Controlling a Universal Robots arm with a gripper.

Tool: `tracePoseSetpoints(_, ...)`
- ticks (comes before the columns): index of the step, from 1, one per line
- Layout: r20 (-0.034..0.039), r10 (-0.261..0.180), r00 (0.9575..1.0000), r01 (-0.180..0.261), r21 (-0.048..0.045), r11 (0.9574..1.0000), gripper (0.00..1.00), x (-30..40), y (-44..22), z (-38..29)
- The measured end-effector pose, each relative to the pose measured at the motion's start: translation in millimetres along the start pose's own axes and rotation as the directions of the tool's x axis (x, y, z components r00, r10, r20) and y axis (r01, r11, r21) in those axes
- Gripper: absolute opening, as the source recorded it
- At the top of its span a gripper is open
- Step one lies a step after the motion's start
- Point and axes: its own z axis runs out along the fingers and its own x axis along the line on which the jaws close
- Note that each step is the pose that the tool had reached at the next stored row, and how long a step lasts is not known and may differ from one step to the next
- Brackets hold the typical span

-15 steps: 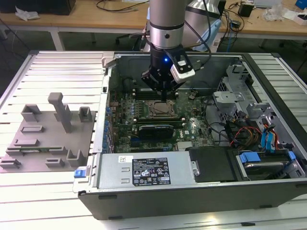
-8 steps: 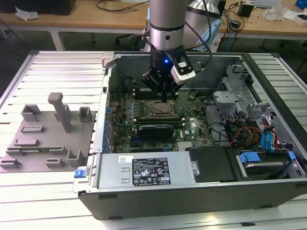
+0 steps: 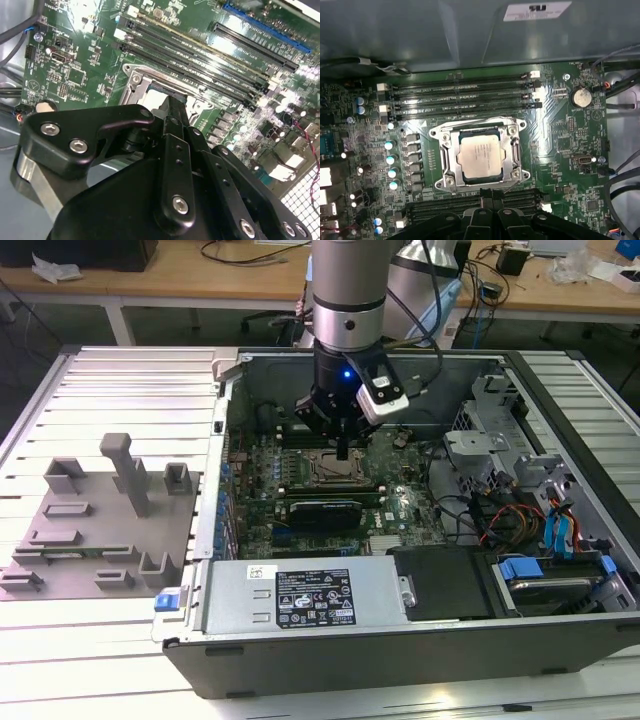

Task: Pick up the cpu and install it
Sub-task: 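Install the second cpu locking lever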

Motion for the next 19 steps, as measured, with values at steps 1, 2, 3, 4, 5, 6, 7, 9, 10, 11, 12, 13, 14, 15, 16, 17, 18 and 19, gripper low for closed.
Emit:
tracePoseSetpoints(1, 0.0000, 0.000, 1.0000, 0.000, 0.0000, 1.0000, 0.11, 0.0, -0.8, 0.6)
tracePoseSetpoints(2, 0.0001, 0.000, 1.0000, 0.000, -0.0003, 1.0000, 0.11, 0.1, -3.0, 2.9)
tracePoseSetpoints(3, -0.0001, 0.000, 1.0000, 0.000, 0.0001, 1.0000, 0.11, 2.7, -6.6, 6.6)
tracePoseSetpoints(4, -0.0002, 0.000, 1.0000, 0.000, 0.0001, 1.0000, 0.11, 9.1, -10.9, 14.4)
tracePoseSetpoints(5, -0.0003, 0.000, 1.0000, 0.000, 0.0002, 1.0000, 0.11, 10.0, -11.2, 14.8)
tracePoseSetpoints(6, -0.0002, 0.000, 1.0000, 0.000, 0.0000, 1.0000, 0.11, 10.6, -11.5, 15.2)
tracePoseSetpoints(7, -0.0001, 0.000, 1.0000, 0.000, -0.0001, 1.0000, 0.11, 11.3, -12.4, 16.0)
tracePoseSetpoints(9, -0.0002, 0.000, 1.0000, 0.000, 0.0000, 1.0000, 0.11, 11.7, -14.2, 16.8)
tracePoseSetpoints(10, -0.0002, -0.001, 1.0000, 0.001, 0.0000, 1.0000, 0.11, 11.8, -15.2, 17.1)
tracePoseSetpoints(11, -0.0001, -0.001, 1.0000, 0.001, 0.0000, 1.0000, 0.11, 12.0, -15.5, 17.4)
tracePoseSetpoints(12, -0.0001, -0.001, 1.0000, 0.001, -0.0001, 1.0000, 0.11, 12.1, -15.7, 17.7)
tracePoseSetpoints(13, -0.0001, -0.002, 1.0000, 0.002, -0.0001, 1.0000, 0.11, 12.2, -15.8, 18.5)
tracePoseSetpoints(14, -0.0001, -0.003, 1.0000, 0.003, -0.0001, 1.0000, 0.11, 12.3, -15.8, 19.0)
tracePoseSetpoints(15, 0.0000, -0.007, 1.0000, 0.007, -0.0002, 1.0000, 0.11, 12.3, -15.9, 19.3)
tracePoseSetpoints(16, 0.0003, -0.012, 0.9999, 0.012, -0.0004, 0.9999, 0.11, 12.4, -15.9, 19.5)
tracePoseSetpoints(17, 0.0008, -0.020, 0.9998, 0.020, -0.0008, 0.9998, 0.11, 12.5, -15.8, 20.0)
tracePoseSetpoints(18, 0.0018, -0.039, 0.9992, 0.039, -0.0019, 0.9992, 0.11, 12.6, -15.8, 20.8)
tracePoseSetpoints(19, 0.0025, -0.052, 0.9987, 0.052, -0.0027, 0.9987, 0.11, 12.9, -15.7, 21.6)
